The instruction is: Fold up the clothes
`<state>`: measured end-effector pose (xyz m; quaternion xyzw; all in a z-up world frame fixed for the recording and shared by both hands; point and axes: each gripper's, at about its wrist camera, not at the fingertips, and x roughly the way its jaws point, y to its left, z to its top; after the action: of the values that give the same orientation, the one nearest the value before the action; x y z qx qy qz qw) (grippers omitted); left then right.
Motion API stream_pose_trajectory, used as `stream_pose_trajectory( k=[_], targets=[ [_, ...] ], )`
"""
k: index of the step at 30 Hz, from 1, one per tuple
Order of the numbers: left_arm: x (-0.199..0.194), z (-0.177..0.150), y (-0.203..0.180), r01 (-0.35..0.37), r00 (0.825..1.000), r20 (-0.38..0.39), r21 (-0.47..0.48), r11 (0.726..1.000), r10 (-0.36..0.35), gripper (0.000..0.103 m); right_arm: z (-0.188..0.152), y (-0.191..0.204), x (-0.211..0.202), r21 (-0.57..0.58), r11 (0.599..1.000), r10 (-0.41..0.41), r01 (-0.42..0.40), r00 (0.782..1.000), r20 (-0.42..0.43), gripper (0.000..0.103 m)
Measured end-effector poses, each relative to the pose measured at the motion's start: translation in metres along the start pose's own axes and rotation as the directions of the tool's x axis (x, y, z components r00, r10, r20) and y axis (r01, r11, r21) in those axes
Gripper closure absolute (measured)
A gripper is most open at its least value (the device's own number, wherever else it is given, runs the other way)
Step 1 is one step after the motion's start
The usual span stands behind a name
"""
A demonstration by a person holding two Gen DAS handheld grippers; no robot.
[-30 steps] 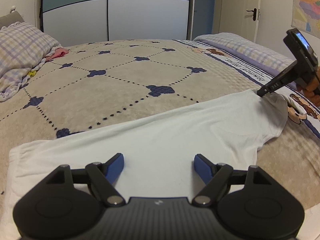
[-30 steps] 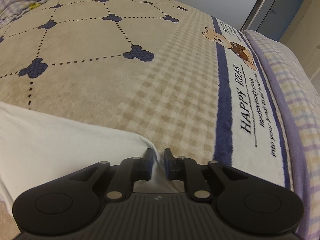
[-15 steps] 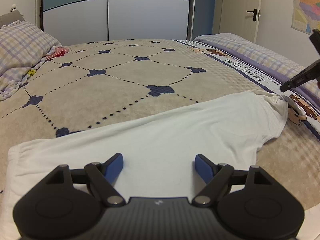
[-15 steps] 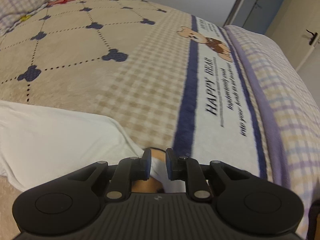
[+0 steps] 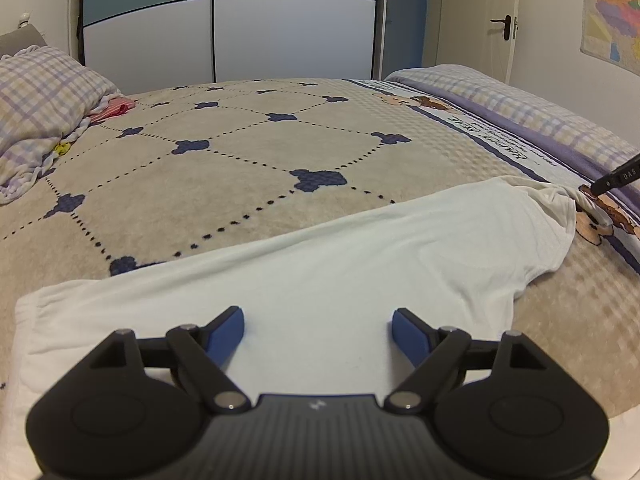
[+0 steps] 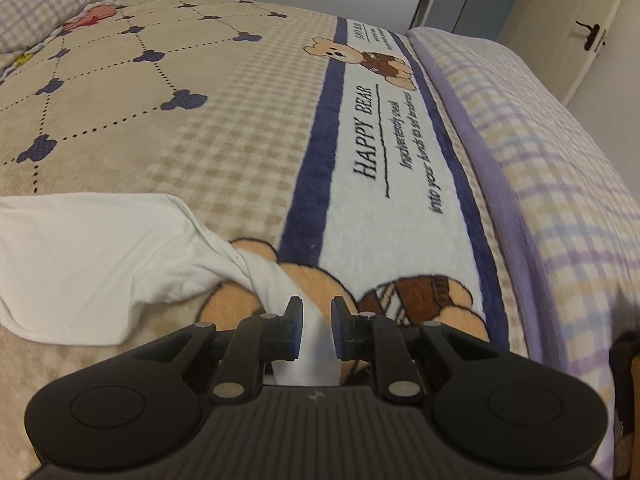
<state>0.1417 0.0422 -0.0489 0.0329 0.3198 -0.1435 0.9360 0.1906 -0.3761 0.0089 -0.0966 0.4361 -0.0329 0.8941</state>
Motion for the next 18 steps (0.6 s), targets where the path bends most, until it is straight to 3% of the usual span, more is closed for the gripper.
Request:
stream_pose_trajectory(
  k=[18],
  targets=[
    [0.0001,-0.0010,-0.0010,-0.001,1.000,0.000,0.005,1.000,0.001,0.019,-0.0083,0.0055,-0.0006,0.005,1.000,0.026,-0.026,1.000,0.001,0.086]
  ],
)
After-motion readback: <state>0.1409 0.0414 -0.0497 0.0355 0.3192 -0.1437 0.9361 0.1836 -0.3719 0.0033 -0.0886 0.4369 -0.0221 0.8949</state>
